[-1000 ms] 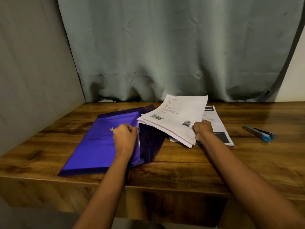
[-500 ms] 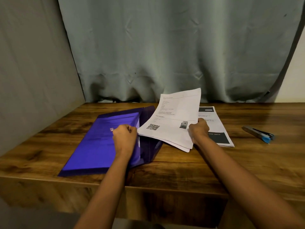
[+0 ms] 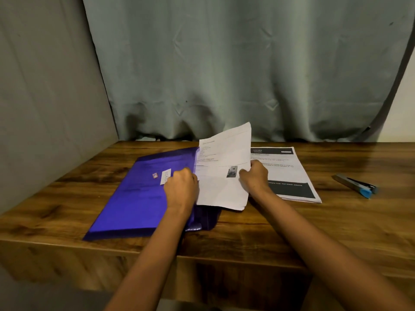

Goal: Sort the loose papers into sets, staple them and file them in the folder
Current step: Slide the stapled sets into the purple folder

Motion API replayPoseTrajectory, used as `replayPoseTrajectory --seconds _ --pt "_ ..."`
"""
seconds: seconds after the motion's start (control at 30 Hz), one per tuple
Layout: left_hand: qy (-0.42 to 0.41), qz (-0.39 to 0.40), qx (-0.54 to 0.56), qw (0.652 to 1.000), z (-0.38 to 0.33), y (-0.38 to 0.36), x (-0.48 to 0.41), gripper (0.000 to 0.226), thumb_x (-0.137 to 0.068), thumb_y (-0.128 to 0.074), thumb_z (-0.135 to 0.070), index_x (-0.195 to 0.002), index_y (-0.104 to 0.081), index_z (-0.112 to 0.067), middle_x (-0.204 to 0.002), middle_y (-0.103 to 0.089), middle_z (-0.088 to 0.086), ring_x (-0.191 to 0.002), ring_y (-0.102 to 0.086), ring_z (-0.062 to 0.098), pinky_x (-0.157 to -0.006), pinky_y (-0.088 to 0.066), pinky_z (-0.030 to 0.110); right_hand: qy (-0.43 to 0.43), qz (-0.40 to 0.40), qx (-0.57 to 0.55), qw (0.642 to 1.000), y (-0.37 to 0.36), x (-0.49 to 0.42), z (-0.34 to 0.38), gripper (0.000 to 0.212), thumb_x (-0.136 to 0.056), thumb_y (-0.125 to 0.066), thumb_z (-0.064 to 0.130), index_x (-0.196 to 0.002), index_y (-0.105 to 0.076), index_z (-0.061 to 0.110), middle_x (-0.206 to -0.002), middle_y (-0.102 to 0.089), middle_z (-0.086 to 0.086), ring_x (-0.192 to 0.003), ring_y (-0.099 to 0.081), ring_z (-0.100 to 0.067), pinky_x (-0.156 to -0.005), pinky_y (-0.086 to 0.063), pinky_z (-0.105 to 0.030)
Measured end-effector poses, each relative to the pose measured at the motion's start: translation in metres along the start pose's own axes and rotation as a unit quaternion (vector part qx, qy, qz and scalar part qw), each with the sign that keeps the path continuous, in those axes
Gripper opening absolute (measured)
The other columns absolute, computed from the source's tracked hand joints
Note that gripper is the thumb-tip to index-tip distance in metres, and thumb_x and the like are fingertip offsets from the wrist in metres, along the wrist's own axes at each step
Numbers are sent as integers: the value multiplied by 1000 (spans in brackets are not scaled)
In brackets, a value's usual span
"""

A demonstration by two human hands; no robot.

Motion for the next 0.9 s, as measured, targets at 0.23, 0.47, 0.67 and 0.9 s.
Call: replayPoseTrajectory --seconds 0.23,0.47,0.67,0.9 --pt "-23 4 -55 998 -8 7 1 27 -99 -37 -16 -101 -61 -3 -99 -66 14 -91 -64 32 -71 -50 36 15 41 48 998 -11 13 11 27 -90 -51 2 -115 -59 2 -121 -60 -16 -108 -58 -32 -72 -43 -27" --pt "-31 19 -57 998 -9 6 3 25 -99 -39 -16 -102 -61 -4 -99 -66 13 -90 -65 29 -72 -52 35 -32 102 75 991 -2 17 12 33 -88 -52 0 -120 -51 3 -123 -56 -13 -110 -55 -29 -78 -45 -30" --pt "-22 45 -73 996 -9 6 5 23 -98 -39 -13 -106 -59 -5 -104 -64 13 -96 -63 30 -75 -50 34 -67 193 79 976 -10 15 11 44 -86 -61 2 -126 -42 6 -110 -51 -6 -100 -52 -22 -79 -48 -30" --pt "34 126 -33 991 -1 -5 17 27 -97 -48 -14 -120 -53 -2 -121 -56 15 -116 -54 34 -100 -43 46 -75 188 54 978 -29 12 1 42 -85 -61 2 -124 -47 5 -123 -56 -12 -109 -56 -28 -82 -50 -34"
Point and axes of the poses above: each hand's wrist, its own x-axis away from the middle knuckle, its own y-axis out of the back of the hand, z = x × y, the point moved 6 cm from there along -x, towards the middle knuckle
